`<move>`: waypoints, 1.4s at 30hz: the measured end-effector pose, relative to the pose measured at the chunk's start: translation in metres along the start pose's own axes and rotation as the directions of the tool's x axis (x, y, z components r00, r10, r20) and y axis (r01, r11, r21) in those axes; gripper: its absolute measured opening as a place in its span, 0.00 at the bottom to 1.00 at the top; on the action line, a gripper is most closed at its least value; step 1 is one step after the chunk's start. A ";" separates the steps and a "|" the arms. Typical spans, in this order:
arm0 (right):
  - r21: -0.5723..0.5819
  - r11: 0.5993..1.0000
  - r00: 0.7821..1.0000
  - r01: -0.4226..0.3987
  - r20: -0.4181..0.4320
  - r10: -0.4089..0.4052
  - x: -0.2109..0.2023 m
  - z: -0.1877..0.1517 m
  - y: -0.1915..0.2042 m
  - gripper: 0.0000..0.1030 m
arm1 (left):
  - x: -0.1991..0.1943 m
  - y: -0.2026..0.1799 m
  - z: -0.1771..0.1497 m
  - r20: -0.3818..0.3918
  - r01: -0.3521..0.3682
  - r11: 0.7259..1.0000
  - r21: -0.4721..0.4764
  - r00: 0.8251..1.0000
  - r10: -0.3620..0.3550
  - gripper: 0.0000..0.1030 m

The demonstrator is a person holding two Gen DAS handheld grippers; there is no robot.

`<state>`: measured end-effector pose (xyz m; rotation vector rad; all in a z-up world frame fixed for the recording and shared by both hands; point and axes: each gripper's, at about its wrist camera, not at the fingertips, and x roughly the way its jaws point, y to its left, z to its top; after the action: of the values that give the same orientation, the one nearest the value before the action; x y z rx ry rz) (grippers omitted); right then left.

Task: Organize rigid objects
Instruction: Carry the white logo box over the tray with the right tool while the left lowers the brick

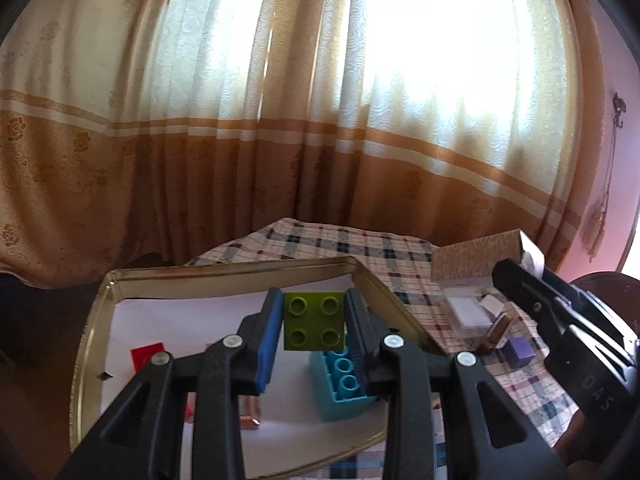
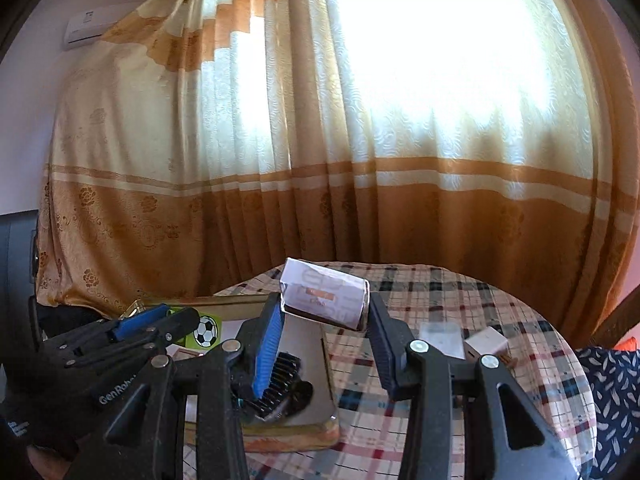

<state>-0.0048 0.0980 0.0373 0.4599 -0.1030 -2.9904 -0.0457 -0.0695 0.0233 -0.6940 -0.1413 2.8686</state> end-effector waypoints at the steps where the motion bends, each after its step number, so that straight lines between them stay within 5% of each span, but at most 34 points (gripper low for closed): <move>1: 0.000 1.000 1.000 0.003 0.007 -0.003 0.002 0.000 0.003 0.43 | 0.000 0.001 0.000 0.003 -0.008 1.000 0.000 1.000 0.008 0.30; 22: -0.089 0.995 0.999 0.050 0.010 -0.050 0.047 -0.017 0.049 0.43 | 0.016 0.034 -0.003 -0.010 -0.174 0.985 -0.020 0.985 0.174 0.30; 42: -0.149 0.987 0.993 -0.067 -0.107 0.052 0.084 -0.027 0.079 0.43 | 0.027 0.061 -0.013 -0.065 -0.278 0.957 -0.077 0.960 0.274 0.30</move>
<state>-0.0680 0.0078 -0.0067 0.5800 0.1173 -2.8818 -0.0727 -0.1231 -0.0085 -0.8699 -0.1728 3.1208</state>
